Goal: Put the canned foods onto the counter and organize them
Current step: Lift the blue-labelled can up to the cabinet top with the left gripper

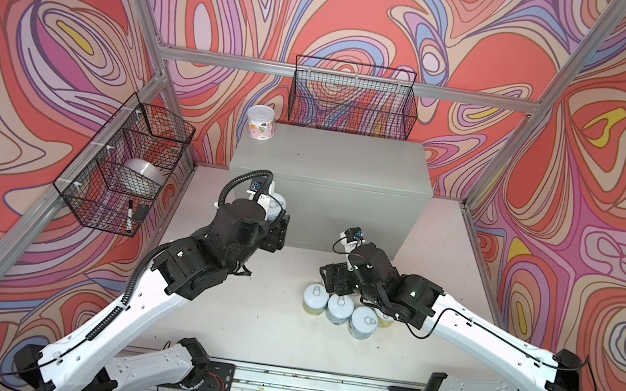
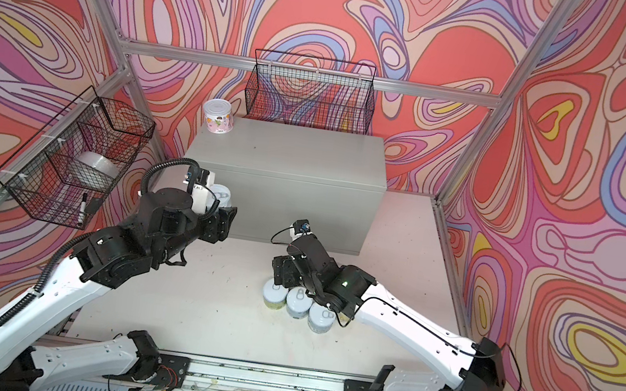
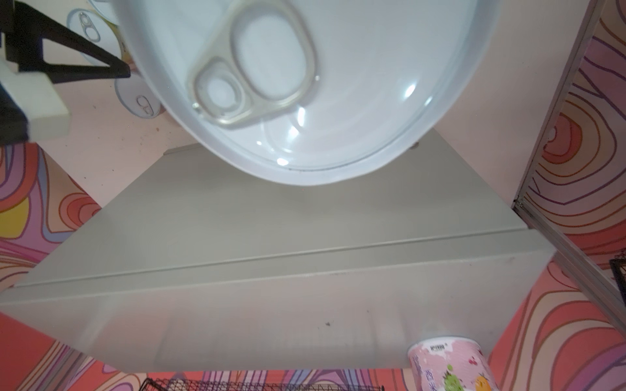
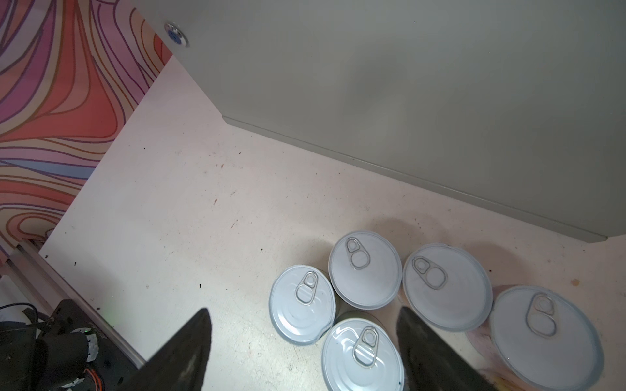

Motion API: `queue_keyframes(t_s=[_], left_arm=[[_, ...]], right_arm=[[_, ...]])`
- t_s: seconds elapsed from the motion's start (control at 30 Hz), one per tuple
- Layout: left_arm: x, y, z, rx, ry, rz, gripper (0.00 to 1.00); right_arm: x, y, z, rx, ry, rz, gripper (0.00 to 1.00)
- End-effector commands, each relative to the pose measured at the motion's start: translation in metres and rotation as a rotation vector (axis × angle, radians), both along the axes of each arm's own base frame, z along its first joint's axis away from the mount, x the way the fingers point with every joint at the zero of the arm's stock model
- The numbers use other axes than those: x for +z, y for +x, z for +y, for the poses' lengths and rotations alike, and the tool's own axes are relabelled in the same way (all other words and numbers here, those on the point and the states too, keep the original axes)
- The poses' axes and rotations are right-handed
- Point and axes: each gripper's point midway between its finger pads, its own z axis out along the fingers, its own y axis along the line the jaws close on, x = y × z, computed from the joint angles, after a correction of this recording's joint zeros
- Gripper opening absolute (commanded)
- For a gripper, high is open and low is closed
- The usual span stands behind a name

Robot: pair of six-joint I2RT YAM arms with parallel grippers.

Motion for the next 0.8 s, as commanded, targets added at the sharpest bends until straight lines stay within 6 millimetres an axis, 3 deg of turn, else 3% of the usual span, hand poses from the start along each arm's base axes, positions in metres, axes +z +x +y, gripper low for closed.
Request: queue_keyframes(t_s=[0.0, 0.3, 0.47, 0.77], left_arm=[[0.032, 0.011, 0.007, 0.008, -0.018, -0.051, 0.0], [0.06, 0.066, 0.019, 0.049, -0.076, -0.071, 0.0], [0.071, 0.083, 0.031, 0.084, -0.118, -0.117, 0.0], [0.069, 0.111, 0.044, 0.137, -0.087, -0.14, 0.0]], right_arm=[[0.02, 0.004, 0.001, -0.003, 0.028, -0.045, 0.89], [0.029, 0.006, 0.004, 0.004, 0.043, -0.07, 0.89], [0.034, 0.005, 0.001, -0.001, 0.051, -0.084, 0.89], [0.031, 0.007, 0.004, 0.008, 0.039, -0.078, 0.89]])
